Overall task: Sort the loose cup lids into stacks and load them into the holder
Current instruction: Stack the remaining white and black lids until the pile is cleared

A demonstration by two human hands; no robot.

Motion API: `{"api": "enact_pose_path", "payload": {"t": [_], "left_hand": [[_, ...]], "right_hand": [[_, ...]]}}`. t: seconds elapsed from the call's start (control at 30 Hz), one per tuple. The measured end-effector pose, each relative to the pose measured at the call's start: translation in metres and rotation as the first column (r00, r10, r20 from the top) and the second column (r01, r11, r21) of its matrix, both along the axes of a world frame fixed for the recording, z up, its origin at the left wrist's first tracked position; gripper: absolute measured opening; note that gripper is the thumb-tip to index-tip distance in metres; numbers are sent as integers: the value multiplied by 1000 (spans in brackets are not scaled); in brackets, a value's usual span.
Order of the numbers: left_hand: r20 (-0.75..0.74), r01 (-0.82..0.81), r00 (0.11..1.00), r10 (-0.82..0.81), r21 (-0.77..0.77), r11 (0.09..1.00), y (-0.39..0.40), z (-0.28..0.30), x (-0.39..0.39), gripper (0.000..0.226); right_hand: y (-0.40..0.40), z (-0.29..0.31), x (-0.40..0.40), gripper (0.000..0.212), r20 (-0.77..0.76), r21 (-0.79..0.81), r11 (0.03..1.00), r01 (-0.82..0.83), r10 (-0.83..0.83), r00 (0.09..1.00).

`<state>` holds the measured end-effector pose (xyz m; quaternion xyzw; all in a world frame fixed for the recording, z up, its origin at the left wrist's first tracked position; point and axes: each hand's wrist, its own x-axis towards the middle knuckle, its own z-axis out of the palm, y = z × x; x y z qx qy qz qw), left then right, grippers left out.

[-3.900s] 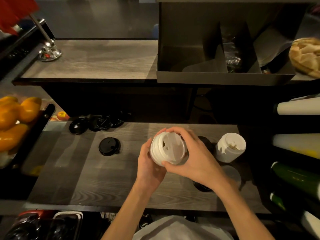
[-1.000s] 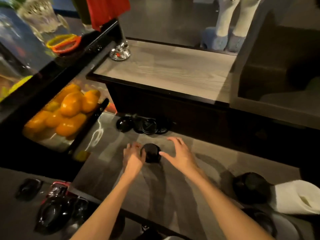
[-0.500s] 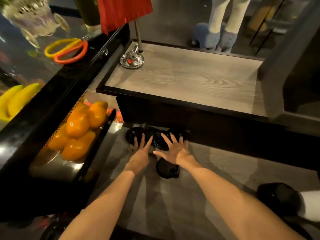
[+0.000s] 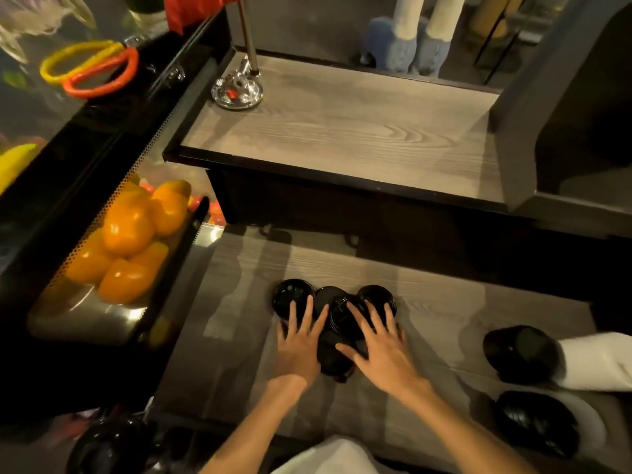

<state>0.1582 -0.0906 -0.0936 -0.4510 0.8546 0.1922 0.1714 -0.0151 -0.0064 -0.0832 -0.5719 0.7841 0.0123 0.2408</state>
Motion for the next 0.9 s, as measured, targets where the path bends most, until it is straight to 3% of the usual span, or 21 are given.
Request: {"api": "enact_pose_path", "payload": {"t": [0.17,0.3,0.33,0.4,0.47,0.53,0.57,0.6,0.63,0.7,0.8,0.9], "left_hand": [[-75,54,996,-42,160,986,18,8,-13,100],[-286,-101,948,141,151,983,27,3,-16,93],[-403,-177,892,204,102,979,32,2,-15,87],[-650,-347,701,293,49,937,45,5,-18,69],[-758,-479,489,431,179,859,54,16,-27,47],[-705,-497,271,655,480,722,61,37,-40,21],[-601,-418,137,787,685,596,63,46,-47,10],[-437,-288,44,899,856,430,67,52,-53,20],[-259,-142,3,966,956,257,72,55,-59,35],[-18,73,-20,1000,997,19,82,52,-62,52],[178,155,-155,972,976,-154,93,50,-60,55],[174,163,-229,958,977,-139,98,49,-48,50]], "right_hand": [[28,-1,-17,74,47,-187,970,155,-149,988],[23,8,-25,63,34,-250,954,163,-160,987],[23,8,-27,63,45,-255,953,162,-156,987],[27,9,-33,63,120,-302,937,177,-147,982],[35,13,-41,66,261,-361,899,248,-157,952],[46,25,-47,68,400,-402,851,339,-170,901],[52,32,-47,69,477,-396,838,376,-162,864],[59,40,-45,69,556,-377,841,389,-130,821],[65,45,-43,69,616,-351,862,367,-83,784],[73,51,-37,68,673,-304,918,256,17,740],[73,50,-37,60,699,-283,934,216,46,714],[57,35,-59,43,527,-420,856,302,-41,849]]}}
